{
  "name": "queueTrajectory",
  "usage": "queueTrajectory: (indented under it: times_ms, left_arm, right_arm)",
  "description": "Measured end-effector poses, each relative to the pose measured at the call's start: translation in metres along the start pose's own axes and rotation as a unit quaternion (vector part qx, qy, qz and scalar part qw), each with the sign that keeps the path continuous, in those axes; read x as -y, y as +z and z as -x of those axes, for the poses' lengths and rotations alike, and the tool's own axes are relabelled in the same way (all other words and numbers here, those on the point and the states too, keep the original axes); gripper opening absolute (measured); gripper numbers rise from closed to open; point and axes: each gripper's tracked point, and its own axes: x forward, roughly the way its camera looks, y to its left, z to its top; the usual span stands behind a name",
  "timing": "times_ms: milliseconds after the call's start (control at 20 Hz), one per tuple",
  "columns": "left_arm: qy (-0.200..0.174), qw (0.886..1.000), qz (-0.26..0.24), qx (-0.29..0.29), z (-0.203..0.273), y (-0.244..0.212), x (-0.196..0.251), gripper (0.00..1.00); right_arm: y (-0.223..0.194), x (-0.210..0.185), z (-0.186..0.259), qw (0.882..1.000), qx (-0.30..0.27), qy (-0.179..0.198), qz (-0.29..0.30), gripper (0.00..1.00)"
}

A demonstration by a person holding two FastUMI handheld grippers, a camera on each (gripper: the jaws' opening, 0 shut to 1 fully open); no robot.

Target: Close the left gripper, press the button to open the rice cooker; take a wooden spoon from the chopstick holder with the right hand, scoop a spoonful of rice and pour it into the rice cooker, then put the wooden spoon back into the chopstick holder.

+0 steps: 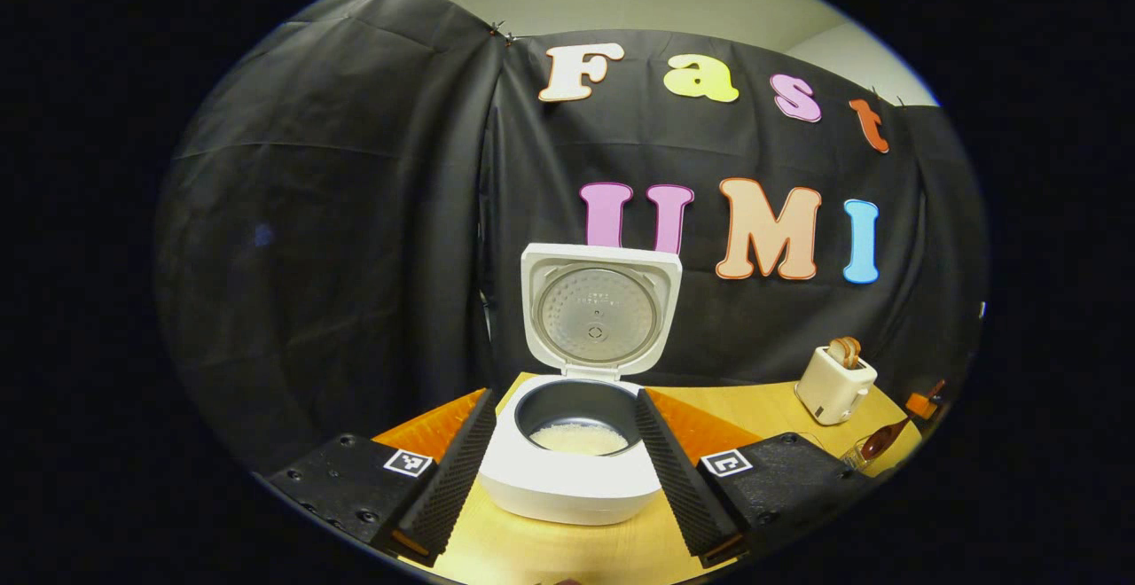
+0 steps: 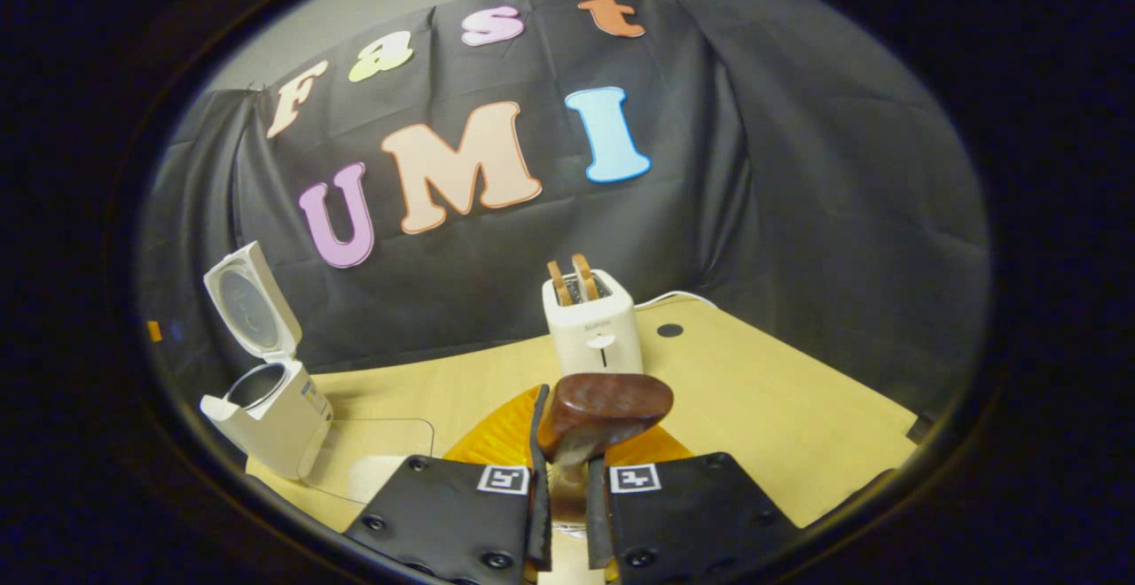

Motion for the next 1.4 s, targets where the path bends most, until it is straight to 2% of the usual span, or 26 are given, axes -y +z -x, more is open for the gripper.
queueTrajectory:
  times_ms: [150,300,550,750,850,1050,1250,1400]
  left_arm:
    - [-0.024,1.000,-0.006,-0.003,-0.005,0.000,-0.003,0.93]
    - [-0.047,0.999,-0.004,-0.006,-0.010,0.002,-0.003,0.94]
    - [-0.082,0.996,0.011,-0.020,-0.018,-0.010,0.000,0.94]
    - [-0.092,0.995,0.016,-0.034,-0.024,-0.020,-0.006,0.93]
    - [-0.093,0.995,0.007,-0.038,-0.025,-0.022,-0.014,0.93]
    - [-0.090,0.995,0.000,-0.044,-0.027,-0.025,-0.028,0.93]
    - [-0.093,0.994,0.005,-0.060,-0.031,-0.037,-0.035,0.93]
    - [-0.092,0.993,0.005,-0.069,-0.038,-0.045,-0.042,0.94]
  right_arm:
    - [0.022,-0.016,0.013,1.000,0.020,-0.009,0.012,0.18]
    - [0.042,-0.051,0.025,0.999,0.045,-0.001,0.029,0.19]
    - [0.047,-0.139,0.025,0.996,0.050,0.063,0.036,0.18]
    - [0.011,-0.202,0.006,0.993,0.017,0.111,0.040,0.19]
    - [-0.010,-0.227,-0.005,0.991,0.003,0.122,0.052,0.17]
    - [-0.059,-0.257,-0.031,0.987,-0.025,0.119,0.108,0.17]
    - [-0.100,-0.269,-0.046,0.982,-0.047,0.105,0.153,0.17]
    - [-0.120,-0.279,-0.053,0.982,-0.070,0.104,0.142,0.18]
